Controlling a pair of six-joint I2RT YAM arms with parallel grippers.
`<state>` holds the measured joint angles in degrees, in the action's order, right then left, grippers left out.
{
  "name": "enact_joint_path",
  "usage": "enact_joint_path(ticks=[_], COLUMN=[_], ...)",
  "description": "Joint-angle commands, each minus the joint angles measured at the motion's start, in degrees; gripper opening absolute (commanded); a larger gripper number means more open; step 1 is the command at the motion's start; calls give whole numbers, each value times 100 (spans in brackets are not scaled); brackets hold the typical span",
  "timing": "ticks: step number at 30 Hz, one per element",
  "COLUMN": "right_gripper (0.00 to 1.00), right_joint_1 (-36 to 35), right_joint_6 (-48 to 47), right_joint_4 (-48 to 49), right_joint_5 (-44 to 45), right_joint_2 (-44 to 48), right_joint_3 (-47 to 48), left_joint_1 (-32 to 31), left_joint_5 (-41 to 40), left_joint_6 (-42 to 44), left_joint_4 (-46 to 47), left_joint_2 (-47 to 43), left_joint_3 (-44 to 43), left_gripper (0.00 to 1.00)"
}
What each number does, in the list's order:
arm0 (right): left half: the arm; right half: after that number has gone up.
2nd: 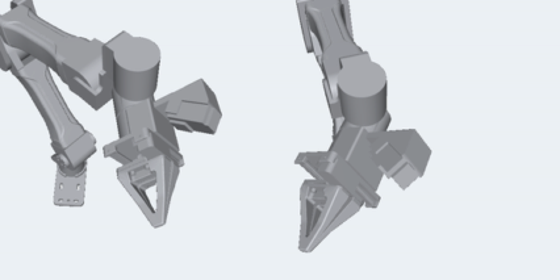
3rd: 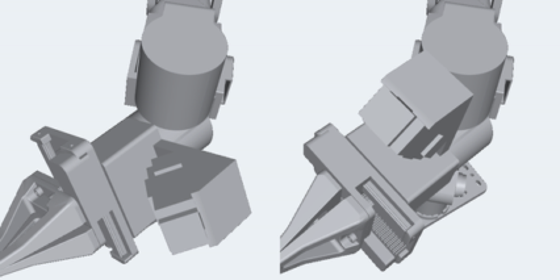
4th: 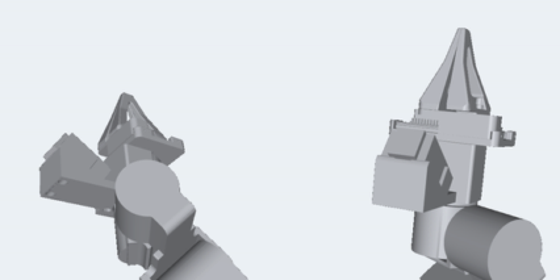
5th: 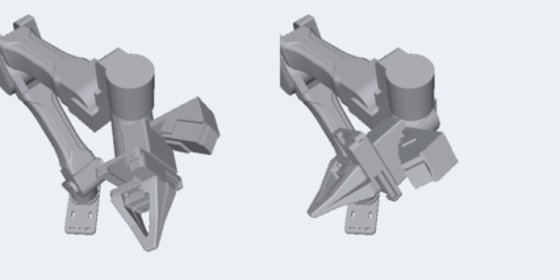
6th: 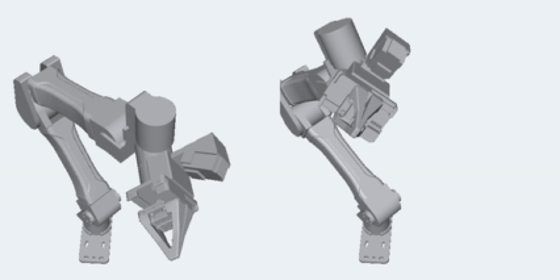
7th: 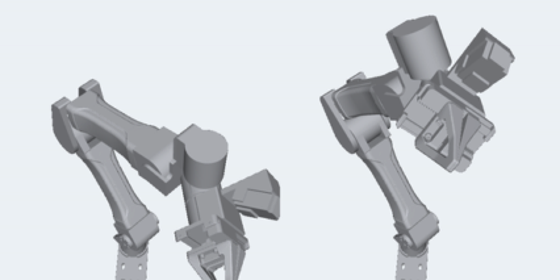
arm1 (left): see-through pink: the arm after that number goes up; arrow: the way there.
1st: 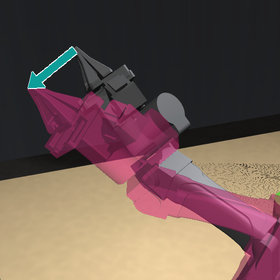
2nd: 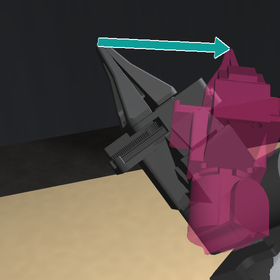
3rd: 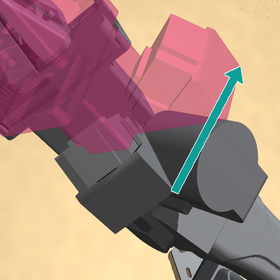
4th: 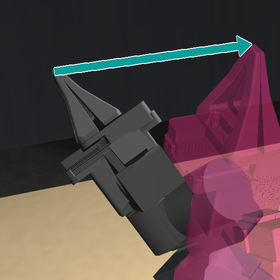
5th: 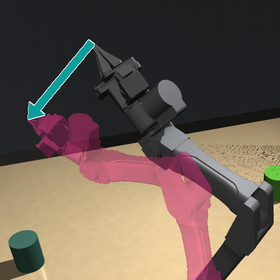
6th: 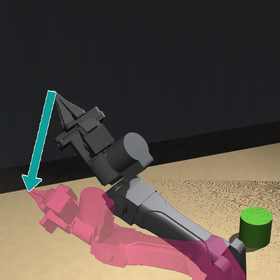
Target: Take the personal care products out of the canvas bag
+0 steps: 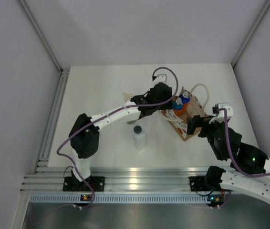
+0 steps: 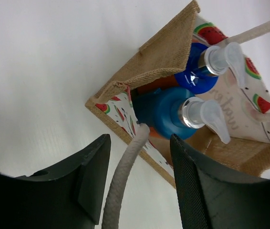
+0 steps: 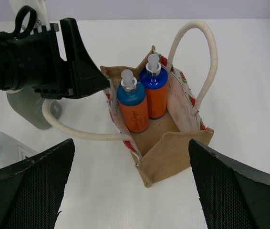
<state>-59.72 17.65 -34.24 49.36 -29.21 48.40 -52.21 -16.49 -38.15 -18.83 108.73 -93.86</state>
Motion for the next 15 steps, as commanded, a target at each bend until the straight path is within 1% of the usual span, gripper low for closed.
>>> enact_joint_path(ticks=[1,2,3,5,6,7,8,9,10,11,12,13,14,15], right_gripper=[99,99,99,99,99,99,99,100,99,99,100,99,99,99], right_joint_1=[57,57,66,92,136,206,494,740,1422,1803,2154,2671,2824,2956], right_joint_6=[-7,10,19,63,81,81,55,20,-24,-86,-95,-121,-217,-262], right_joint_4=[-65,-57,-65,-65,-74,-65,-65,-74,-74,-65,-13,74,162,285], right_joint_5=[-32,-41,-41,-41,-110,-207,-408,-1089,-1557,-2475,-2841,-3123,-3561,-3696], right_joint_2=[-5,-32,-84,-286,-391,-601,-734,-1031,-1199,-1357,-1629,-1736,-1824,-1990], right_joint_3=[205,240,257,345,380,476,529,678,758,802,863,855,846,812], left_joint_1=[-9,0,0,0,0,-9,-9,-9,-9,-9,-9,-9,-9,-18], left_joint_5=[-302,-363,-381,-276,-250,-206,-179,-162,-135,-126,-118,-109,-109,-83], left_joint_6=[-148,-166,-175,-175,-210,-202,-219,-245,-263,-289,-333,-351,-377,-421], left_joint_4=[266,283,275,362,397,476,520,599,652,722,758,767,775,802], left_joint_2=[131,166,219,324,351,377,386,395,395,386,377,377,377,395], left_joint_3=[17,52,44,52,87,122,166,245,289,333,386,395,413,430], left_gripper=[57,53,52,47,42,40,38,28,26,26,20,19,19,18])
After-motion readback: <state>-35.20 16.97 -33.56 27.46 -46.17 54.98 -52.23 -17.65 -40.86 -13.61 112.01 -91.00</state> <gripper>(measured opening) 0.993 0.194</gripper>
